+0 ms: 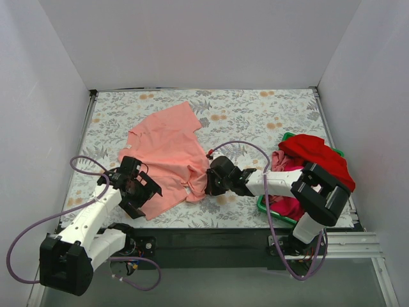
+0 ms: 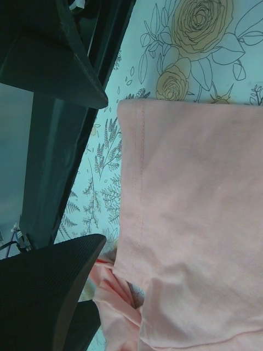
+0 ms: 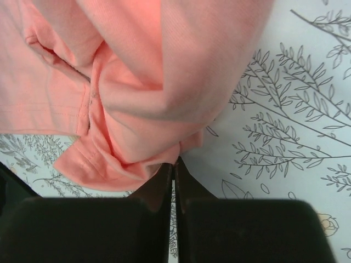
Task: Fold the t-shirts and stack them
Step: Flatten the tshirt out
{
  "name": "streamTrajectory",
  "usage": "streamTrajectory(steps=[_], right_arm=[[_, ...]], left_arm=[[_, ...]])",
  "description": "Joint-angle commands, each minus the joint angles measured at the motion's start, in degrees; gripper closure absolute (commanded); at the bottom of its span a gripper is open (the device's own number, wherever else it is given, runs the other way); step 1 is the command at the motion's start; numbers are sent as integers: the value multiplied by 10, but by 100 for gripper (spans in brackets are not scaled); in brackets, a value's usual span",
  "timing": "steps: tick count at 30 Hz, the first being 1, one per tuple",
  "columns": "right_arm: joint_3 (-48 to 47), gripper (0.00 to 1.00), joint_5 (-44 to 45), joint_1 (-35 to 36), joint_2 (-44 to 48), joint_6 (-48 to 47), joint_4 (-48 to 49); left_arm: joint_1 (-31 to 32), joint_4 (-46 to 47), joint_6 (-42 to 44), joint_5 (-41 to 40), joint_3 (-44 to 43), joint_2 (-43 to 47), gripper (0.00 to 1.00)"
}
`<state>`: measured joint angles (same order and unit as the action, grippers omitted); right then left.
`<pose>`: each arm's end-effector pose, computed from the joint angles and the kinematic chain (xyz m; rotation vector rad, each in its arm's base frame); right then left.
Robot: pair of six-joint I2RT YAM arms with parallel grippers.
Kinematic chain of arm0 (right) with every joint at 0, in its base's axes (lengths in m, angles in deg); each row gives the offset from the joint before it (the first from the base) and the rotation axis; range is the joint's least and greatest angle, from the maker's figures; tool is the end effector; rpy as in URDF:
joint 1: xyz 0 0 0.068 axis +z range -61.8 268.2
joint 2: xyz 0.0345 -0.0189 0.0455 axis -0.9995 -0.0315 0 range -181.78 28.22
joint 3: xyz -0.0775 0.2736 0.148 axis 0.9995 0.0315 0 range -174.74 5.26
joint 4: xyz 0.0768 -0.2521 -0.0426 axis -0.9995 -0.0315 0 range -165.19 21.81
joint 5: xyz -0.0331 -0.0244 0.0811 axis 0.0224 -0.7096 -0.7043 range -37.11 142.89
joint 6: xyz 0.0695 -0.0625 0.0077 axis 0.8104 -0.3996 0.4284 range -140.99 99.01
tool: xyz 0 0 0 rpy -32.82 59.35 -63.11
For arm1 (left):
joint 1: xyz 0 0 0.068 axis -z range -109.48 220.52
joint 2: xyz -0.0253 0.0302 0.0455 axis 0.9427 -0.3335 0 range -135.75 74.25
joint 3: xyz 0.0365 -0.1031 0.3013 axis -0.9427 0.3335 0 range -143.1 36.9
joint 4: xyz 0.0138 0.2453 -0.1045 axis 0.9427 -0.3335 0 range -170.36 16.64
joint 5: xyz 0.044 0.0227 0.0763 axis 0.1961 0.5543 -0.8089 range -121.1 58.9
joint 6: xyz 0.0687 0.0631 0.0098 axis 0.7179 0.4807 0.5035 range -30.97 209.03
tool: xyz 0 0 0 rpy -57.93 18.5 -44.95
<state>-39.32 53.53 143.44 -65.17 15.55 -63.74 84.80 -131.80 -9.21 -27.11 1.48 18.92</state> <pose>0.2072 0.2971 0.1659 -0.3972 2.4473 0.7393 0.1247 -0.0378 0.1868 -2.0452 2.2893 -0.3199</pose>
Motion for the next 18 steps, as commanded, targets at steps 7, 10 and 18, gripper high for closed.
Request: streamTrajectory(steps=[7, 10, 18], right_arm=[[-28, 99, 137, -46, 53, -65, -44], [-27, 99, 150, -76, 65, -85, -69], [-20, 99, 142, -84, 73, -106, -73]], left_arm=[[21, -35, -2, 0, -3, -5, 2], [36, -37, -9, 0, -4, -8, 2], [149, 33, -67, 29, 40, -64, 8]])
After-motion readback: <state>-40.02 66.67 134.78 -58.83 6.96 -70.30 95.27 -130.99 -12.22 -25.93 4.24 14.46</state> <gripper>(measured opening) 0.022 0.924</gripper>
